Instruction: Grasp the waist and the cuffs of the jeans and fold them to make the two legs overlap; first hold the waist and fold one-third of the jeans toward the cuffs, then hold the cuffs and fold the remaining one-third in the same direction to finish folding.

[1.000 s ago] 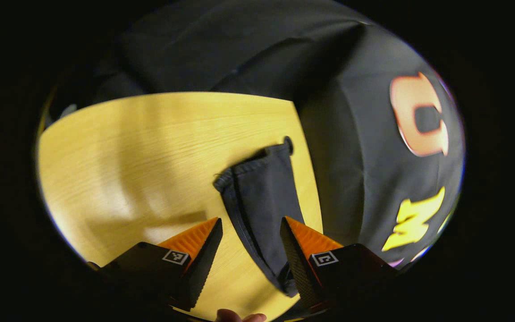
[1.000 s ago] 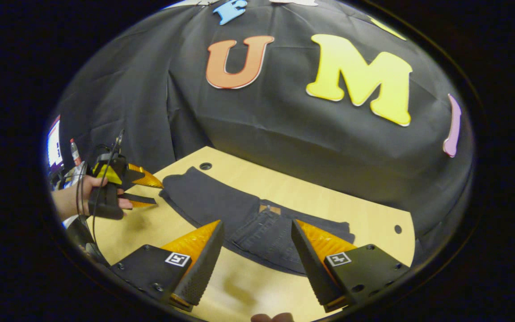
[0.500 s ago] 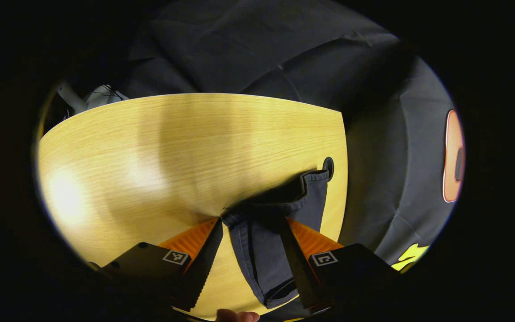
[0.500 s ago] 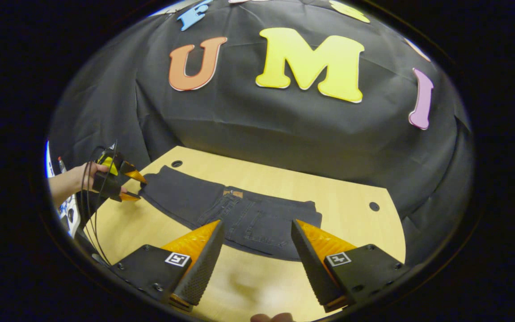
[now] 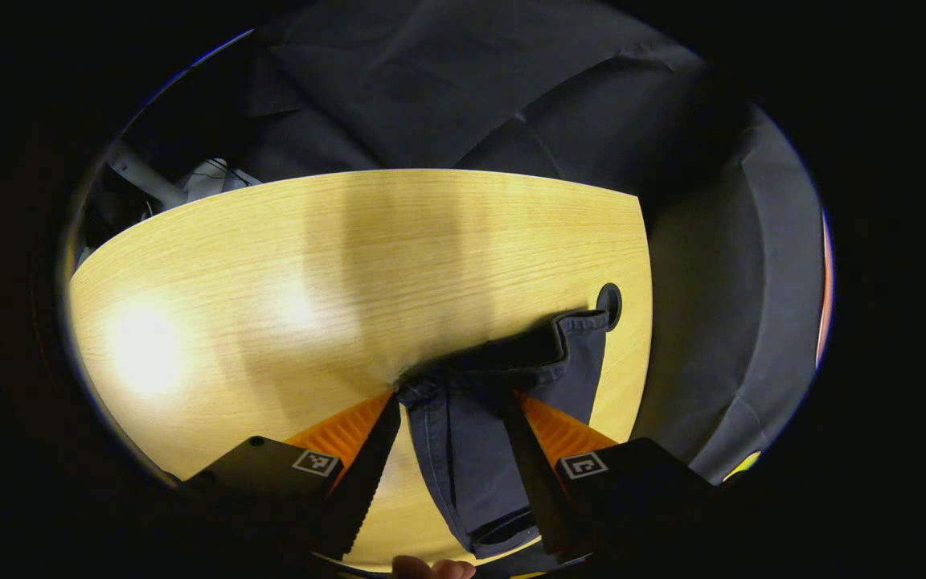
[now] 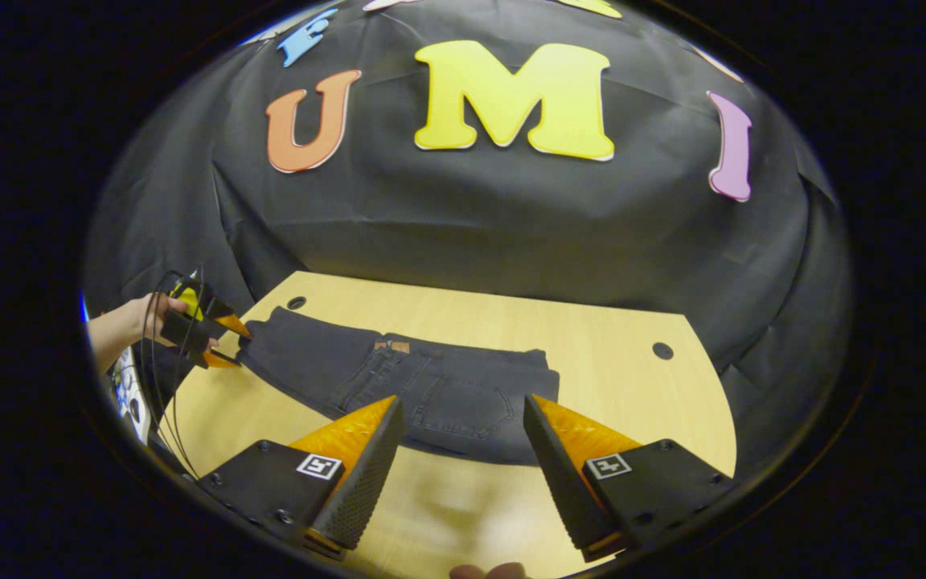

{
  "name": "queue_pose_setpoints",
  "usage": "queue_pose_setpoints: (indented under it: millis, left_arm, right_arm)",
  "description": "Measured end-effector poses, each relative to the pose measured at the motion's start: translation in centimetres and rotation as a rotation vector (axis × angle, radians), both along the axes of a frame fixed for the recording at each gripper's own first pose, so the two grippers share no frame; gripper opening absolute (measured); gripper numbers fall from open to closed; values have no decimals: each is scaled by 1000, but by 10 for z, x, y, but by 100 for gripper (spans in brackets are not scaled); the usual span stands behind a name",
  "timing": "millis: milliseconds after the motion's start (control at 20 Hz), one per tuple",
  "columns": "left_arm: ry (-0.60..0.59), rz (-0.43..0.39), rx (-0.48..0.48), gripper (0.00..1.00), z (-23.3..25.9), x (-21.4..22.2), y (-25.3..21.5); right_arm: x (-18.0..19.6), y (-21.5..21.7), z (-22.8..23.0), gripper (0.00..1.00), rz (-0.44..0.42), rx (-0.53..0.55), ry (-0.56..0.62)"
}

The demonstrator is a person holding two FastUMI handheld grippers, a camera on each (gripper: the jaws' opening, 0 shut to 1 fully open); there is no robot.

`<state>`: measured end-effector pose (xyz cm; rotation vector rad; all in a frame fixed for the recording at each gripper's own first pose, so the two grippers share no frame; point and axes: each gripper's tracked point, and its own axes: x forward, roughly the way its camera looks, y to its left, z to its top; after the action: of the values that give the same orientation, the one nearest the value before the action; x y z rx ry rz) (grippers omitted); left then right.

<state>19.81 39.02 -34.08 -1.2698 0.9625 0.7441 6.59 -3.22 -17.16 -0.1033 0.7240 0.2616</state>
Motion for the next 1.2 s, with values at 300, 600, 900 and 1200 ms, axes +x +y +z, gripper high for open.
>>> queue_pose_setpoints:
  millis: [300, 600, 900, 1200]
  left_arm:
    - [100, -12, 70, 83, -12, -2, 3]
    - [261, -117, 261, 70, -21, -9, -4]
    - [98, 24, 231, 23, -20, -2, -8]
    - [-71, 93, 158, 5, -17, 9, -6]
  right_arm:
    - [6, -14, -14, 94, -33, 15, 41]
    - [-6, -37, -34, 94, -90, 12, 100]
    - [-8, -76, -34, 94, -201, 18, 100]
    - [-24, -88, -20, 95, -183, -18, 49]
